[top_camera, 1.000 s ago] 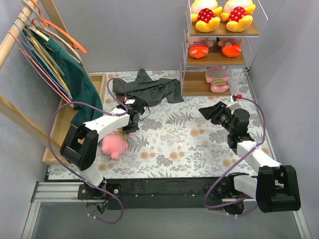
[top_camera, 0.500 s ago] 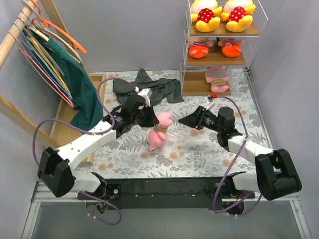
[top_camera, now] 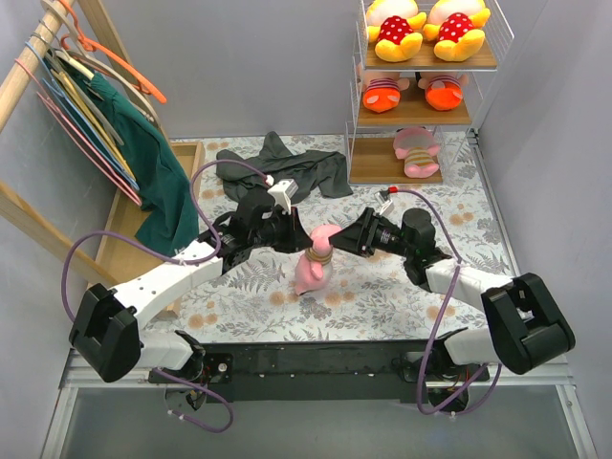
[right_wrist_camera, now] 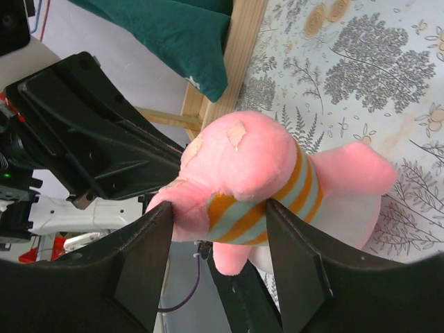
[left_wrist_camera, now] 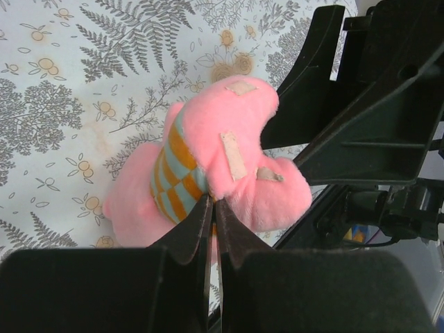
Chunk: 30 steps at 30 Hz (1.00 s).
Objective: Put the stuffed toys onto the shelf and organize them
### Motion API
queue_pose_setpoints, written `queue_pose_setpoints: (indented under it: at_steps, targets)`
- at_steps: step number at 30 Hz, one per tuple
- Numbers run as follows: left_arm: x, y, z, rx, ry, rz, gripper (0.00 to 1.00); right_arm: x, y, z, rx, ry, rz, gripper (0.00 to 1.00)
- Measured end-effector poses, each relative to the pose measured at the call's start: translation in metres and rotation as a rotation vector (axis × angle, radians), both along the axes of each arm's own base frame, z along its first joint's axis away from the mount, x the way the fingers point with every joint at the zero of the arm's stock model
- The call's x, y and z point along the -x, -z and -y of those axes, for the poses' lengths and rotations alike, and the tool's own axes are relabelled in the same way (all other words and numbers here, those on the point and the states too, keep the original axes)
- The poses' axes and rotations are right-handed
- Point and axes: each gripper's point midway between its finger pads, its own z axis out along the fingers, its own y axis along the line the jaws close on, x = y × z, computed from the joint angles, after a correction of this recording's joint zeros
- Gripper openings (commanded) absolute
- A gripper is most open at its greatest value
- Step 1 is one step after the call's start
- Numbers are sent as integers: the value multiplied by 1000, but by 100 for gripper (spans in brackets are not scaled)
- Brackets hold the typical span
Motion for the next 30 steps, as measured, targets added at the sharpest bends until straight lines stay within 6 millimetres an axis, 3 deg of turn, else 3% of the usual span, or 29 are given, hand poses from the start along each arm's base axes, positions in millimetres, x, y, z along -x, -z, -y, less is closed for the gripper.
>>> queue_pose_setpoints:
  at_steps: [5,14,25,30]
  targets:
    - [5,1,5,34,36,6,0,-1,-1,5,33,45,-48,64]
    - [13,-3,12,83,85,11,0,-13,-20,10,76,126,-82,64]
    - [16,-15,16,115,108,42,0,-25,-33,10,240,108,-42,61]
    - [17,-21,17,131,120,60,0,-17,-22,11,292,80,-58,61]
